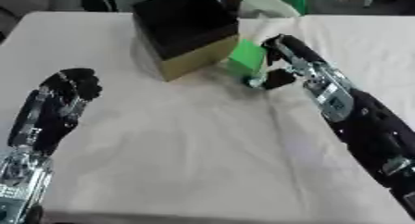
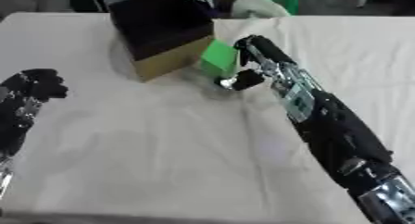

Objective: Pick up objects on the table and place them in the box.

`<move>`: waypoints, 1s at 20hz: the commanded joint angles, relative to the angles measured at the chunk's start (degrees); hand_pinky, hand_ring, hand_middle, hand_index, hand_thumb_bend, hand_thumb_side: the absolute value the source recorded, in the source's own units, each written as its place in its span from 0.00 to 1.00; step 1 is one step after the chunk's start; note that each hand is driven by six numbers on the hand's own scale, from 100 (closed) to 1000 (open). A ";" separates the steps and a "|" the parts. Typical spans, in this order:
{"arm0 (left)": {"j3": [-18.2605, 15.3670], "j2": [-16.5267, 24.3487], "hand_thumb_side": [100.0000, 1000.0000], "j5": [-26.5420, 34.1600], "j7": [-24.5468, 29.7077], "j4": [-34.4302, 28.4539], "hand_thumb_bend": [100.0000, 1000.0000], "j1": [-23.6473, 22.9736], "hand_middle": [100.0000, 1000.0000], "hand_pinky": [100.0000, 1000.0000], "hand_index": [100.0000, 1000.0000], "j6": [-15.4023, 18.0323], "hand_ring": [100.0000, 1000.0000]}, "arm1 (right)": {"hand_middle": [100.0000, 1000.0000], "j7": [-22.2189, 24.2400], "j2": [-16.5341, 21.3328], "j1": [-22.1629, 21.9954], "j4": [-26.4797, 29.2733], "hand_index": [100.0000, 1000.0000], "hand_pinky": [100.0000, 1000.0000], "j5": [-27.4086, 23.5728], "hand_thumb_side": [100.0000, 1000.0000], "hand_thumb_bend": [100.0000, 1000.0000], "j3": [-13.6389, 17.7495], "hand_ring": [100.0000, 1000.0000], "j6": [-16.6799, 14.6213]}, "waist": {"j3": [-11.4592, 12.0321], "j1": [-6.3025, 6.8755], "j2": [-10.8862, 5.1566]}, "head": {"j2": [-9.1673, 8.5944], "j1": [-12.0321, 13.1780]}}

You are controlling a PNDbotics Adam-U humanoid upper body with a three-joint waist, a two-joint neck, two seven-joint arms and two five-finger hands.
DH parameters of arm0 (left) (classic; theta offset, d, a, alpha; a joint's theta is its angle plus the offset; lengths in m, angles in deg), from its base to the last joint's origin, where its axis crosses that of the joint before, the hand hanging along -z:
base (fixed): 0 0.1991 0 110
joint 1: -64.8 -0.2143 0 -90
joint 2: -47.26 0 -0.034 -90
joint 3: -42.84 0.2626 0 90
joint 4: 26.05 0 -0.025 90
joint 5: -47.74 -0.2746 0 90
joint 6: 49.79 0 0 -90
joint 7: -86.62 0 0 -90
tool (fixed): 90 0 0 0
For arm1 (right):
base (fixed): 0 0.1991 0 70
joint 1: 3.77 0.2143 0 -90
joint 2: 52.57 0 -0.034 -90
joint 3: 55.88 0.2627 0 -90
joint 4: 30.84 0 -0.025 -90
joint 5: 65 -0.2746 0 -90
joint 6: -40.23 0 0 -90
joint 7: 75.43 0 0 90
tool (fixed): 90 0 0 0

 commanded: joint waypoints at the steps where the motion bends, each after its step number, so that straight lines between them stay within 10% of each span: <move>1: 0.11 0.59 0.51 0.27 0.14 -0.67 0.38 0.54 0.56 0.63 0.70 0.10 0.59 | 0.30 -1.25 2.38 1.99 3.43 0.43 0.58 -1.94 0.20 0.33 -0.70 0.51 0.45 | 0.12 0.02 -0.91 | -0.49 -0.02; 20: 2.24 0.31 0.48 1.34 2.81 -2.27 0.39 5.62 0.56 0.63 0.70 0.57 0.59 | 0.31 0.13 9.47 9.07 7.18 0.44 0.60 -3.50 0.17 0.35 2.98 0.52 3.22 | 8.89 -2.38 1.36 | -6.33 -5.79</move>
